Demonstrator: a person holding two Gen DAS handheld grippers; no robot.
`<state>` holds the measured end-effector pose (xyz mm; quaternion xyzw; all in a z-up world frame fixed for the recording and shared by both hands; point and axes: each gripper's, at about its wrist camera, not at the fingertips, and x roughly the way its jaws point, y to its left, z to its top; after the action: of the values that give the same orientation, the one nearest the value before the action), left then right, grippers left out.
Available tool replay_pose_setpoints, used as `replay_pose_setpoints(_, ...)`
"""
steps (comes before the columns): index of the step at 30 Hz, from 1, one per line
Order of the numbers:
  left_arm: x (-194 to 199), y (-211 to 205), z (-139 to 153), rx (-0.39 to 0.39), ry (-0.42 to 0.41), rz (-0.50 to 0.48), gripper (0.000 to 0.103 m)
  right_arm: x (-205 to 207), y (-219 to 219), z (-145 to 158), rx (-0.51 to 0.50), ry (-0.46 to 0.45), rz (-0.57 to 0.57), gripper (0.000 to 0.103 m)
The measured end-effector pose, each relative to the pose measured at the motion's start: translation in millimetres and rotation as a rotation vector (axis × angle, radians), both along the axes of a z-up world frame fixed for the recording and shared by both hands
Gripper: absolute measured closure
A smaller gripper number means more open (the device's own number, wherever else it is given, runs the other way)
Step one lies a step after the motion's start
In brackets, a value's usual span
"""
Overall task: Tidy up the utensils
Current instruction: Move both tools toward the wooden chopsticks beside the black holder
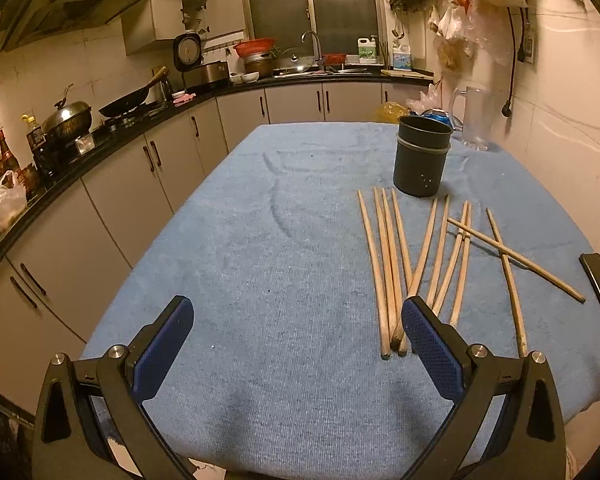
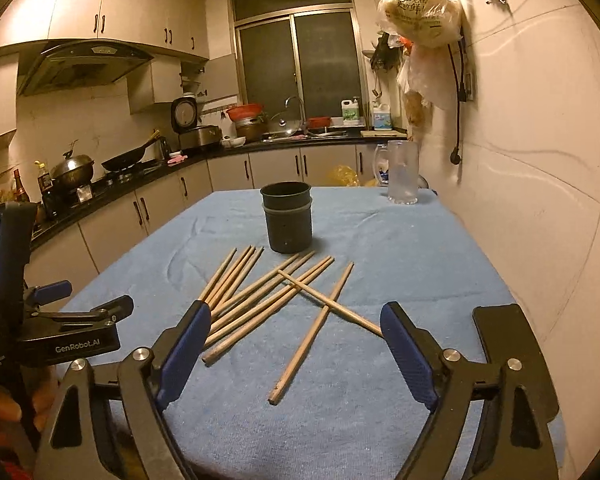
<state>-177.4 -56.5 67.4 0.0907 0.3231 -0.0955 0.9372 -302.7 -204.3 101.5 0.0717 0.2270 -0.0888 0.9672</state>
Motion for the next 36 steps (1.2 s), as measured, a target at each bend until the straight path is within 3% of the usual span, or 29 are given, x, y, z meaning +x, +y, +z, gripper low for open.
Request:
replay_pose_setpoints(17,2,-2,-6,0.001,0.01,-0.007,0.0,5,-1,-8,-0.002,0.02,-0.002,0.018)
replay_pose_setpoints(36,5,-1,-10,-0.008,0.046,-0.008,0.0,10,-3,-14,0.013,0.054,0.018,0.032)
